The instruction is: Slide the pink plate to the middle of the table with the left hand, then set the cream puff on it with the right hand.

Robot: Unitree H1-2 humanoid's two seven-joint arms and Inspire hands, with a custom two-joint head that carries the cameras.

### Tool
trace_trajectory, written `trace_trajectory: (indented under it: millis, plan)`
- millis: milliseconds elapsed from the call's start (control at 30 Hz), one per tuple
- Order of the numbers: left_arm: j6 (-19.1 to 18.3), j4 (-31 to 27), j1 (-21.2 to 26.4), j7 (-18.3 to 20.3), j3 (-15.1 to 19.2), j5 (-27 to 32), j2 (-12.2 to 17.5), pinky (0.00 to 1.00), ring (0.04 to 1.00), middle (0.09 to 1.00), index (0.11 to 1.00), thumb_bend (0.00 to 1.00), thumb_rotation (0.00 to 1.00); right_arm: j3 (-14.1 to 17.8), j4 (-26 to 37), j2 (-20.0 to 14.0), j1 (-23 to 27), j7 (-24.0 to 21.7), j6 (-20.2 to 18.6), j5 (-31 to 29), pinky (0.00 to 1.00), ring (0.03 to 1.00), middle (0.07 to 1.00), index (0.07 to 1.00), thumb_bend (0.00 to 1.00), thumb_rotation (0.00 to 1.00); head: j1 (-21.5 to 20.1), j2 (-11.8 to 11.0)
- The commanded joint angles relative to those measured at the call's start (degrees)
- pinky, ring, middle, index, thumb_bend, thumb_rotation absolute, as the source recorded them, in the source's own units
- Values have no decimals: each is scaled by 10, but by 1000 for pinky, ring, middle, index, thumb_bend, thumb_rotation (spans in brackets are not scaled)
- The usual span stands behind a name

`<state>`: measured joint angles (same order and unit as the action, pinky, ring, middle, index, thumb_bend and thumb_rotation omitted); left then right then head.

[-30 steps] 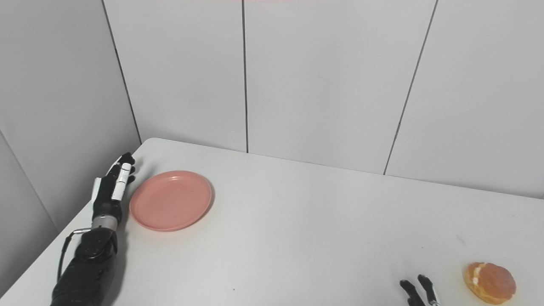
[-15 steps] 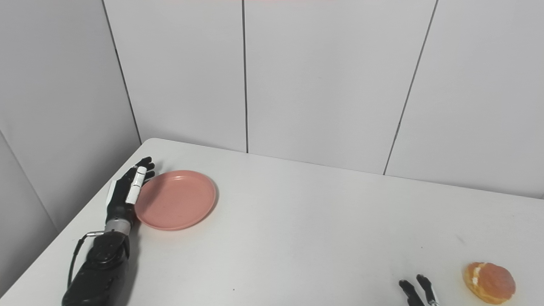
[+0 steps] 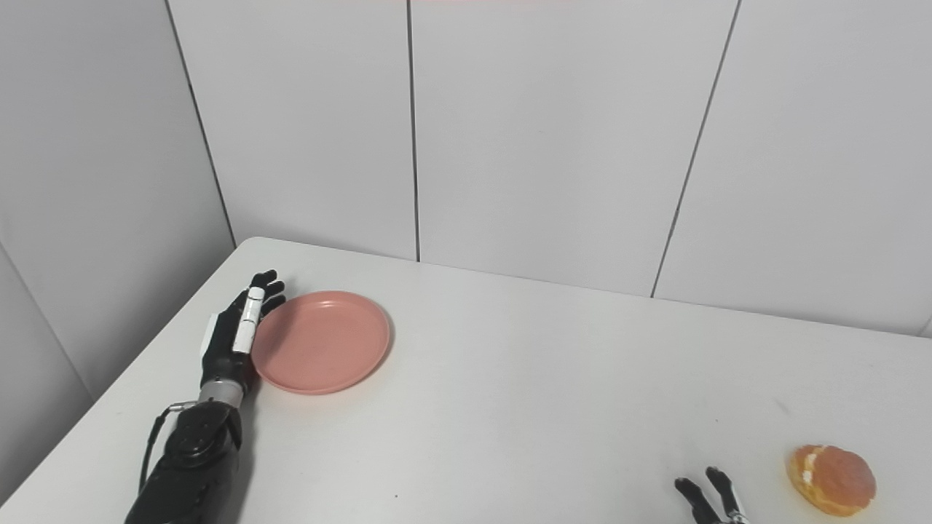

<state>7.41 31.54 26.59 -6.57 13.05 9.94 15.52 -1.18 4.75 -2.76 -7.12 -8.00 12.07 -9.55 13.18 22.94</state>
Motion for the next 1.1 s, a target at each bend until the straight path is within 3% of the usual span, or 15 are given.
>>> trace_trajectory:
  millis: [0, 433, 1067]
  plan:
    - [-14, -19, 8, 23, -13, 6, -17, 785, 838, 847, 824, 800, 889, -15, -33, 8, -8, -4, -33, 5, 982, 919, 848, 930, 860, 1000, 0, 0]
    - [-27, -19, 27, 20, -21, 2, -60, 849, 836, 834, 799, 734, 873, -21, -29, 10, -10, -6, -39, 3, 980, 921, 848, 933, 858, 1000, -8, 2]
    - [-1, 50, 48, 25, -63, -43, -86, 791, 830, 836, 791, 721, 899, -33, -27, 19, -11, 3, -43, 12, 957, 902, 827, 917, 839, 1000, -34, 6]
